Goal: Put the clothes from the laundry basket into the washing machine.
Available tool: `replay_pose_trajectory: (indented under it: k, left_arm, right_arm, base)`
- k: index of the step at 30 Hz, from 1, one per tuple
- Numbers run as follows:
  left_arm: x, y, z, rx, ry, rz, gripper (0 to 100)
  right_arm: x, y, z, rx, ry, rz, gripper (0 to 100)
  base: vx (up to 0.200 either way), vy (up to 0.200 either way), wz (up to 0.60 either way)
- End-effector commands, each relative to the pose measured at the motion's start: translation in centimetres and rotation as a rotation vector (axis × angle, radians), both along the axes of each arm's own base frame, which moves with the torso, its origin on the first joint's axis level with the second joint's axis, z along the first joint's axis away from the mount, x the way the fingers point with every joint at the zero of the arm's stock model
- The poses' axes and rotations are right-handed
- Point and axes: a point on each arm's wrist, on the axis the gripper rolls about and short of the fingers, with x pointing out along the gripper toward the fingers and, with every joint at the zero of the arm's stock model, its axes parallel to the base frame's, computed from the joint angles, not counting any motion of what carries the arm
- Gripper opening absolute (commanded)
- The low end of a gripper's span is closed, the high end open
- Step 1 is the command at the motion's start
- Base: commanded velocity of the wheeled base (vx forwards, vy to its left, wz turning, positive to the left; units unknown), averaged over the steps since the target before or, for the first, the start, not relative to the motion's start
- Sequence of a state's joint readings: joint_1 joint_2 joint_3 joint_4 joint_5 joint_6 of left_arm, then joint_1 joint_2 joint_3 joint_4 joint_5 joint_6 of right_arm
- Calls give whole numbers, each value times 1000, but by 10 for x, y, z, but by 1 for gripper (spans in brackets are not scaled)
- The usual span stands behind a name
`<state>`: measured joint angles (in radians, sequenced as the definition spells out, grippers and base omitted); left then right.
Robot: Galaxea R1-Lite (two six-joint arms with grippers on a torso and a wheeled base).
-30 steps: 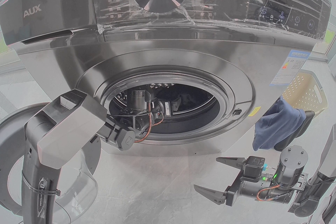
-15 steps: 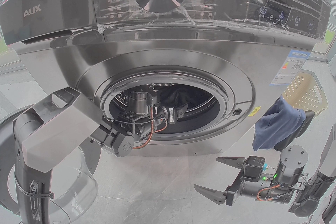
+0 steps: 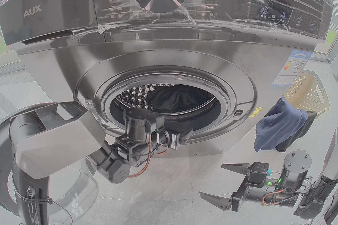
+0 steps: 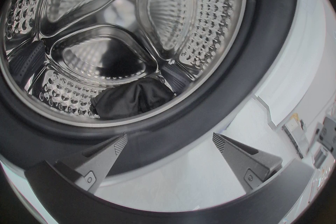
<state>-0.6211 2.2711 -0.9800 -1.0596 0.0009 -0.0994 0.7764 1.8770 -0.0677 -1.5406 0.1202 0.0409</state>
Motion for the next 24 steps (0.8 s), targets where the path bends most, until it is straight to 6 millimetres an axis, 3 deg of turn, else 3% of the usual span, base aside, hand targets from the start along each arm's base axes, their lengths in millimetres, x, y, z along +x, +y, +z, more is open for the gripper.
replay_pose_trajectory:
  k: [1,14,18,24]
  left_arm:
    - [-44,11,0,27,-23,-79,100]
    - [-125,56,36,-52,-48,-207,100]
    - [-132,62,40,-64,-57,-204,100]
    - [-158,84,52,-87,-86,-196,100]
  right_arm:
    - [-12,-11,-4,-38,35,8,100]
    - [-7,-16,10,18,-21,-33,100]
    - [-6,-16,11,24,-26,-36,100]
    - [-4,-22,24,66,-75,-79,100]
  base:
    - [0,0,0]
    - [0,0,0]
    - [0,0,0]
    - [0,0,0]
